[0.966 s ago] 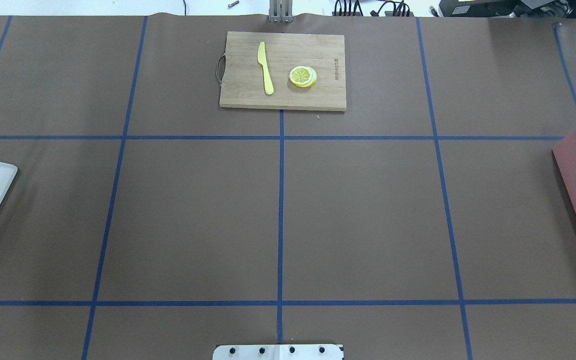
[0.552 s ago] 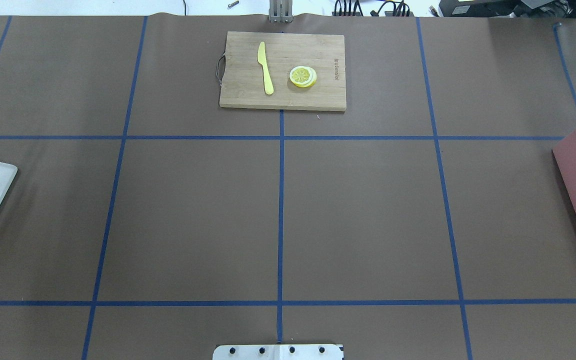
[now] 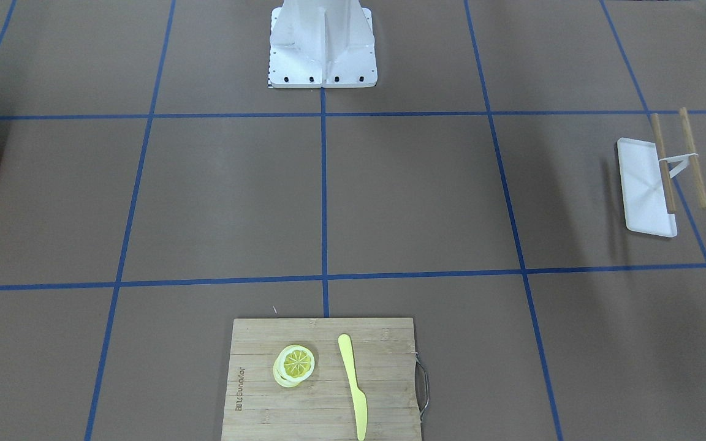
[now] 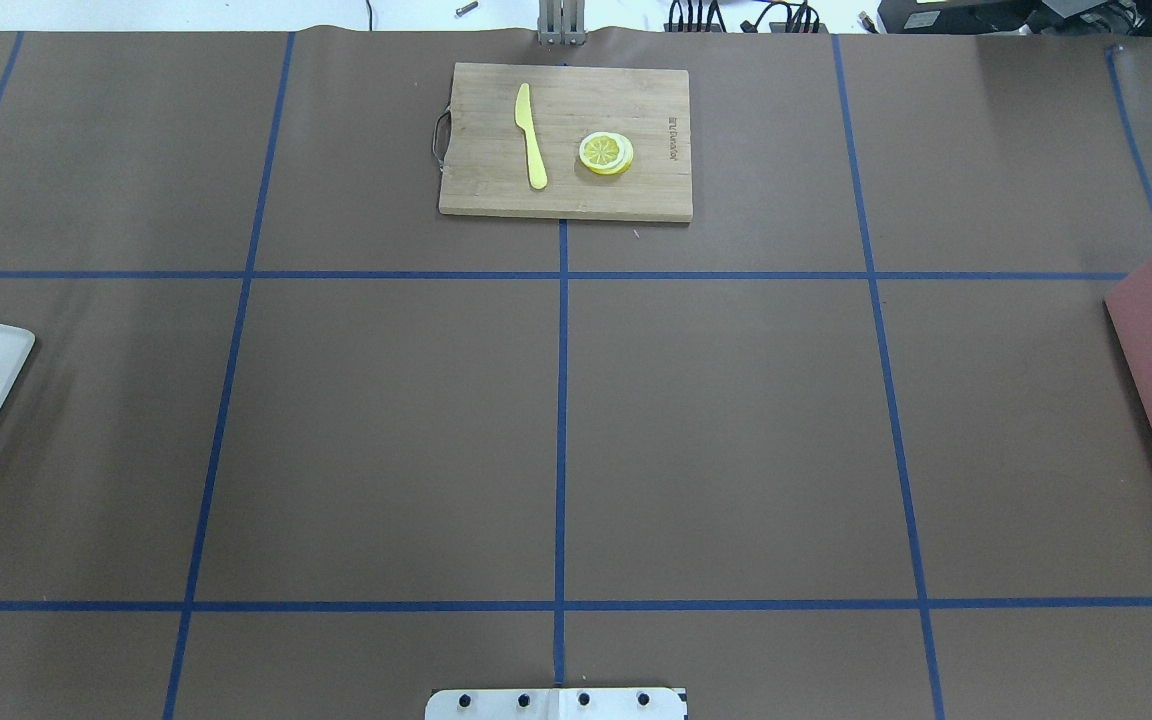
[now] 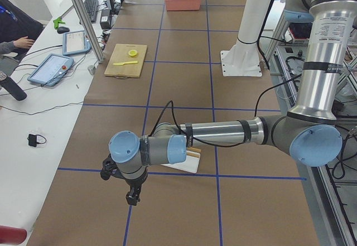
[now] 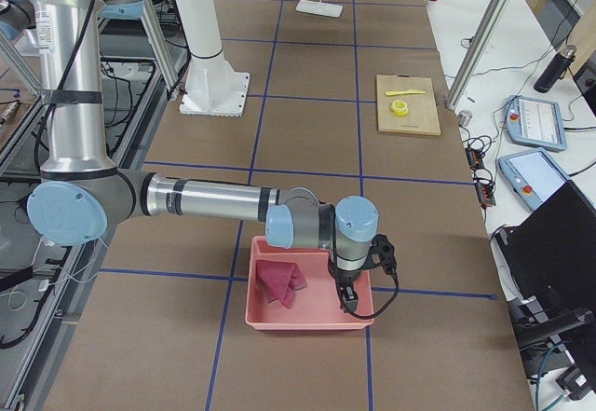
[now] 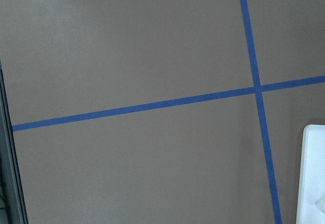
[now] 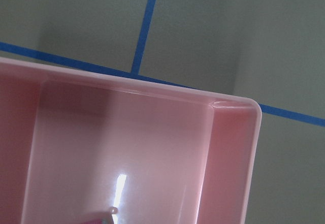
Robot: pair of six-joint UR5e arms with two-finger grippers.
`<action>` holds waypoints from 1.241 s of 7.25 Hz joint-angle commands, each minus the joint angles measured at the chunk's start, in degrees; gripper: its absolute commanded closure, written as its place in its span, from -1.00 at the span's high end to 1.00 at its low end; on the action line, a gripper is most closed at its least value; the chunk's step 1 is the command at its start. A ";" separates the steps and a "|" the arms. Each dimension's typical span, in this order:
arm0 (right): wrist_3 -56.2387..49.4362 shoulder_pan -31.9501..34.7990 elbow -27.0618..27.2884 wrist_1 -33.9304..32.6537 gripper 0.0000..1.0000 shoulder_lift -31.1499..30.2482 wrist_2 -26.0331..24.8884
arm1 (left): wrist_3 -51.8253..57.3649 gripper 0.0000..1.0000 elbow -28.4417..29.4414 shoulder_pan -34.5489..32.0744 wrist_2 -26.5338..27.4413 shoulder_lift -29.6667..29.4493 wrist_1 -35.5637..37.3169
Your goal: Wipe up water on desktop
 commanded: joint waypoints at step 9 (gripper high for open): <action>2.92 -1.01 1.45 9.01 1.00 -2.63 -0.71 | 0.00 0.96 0.05 0.00 -0.01 -0.01 -0.17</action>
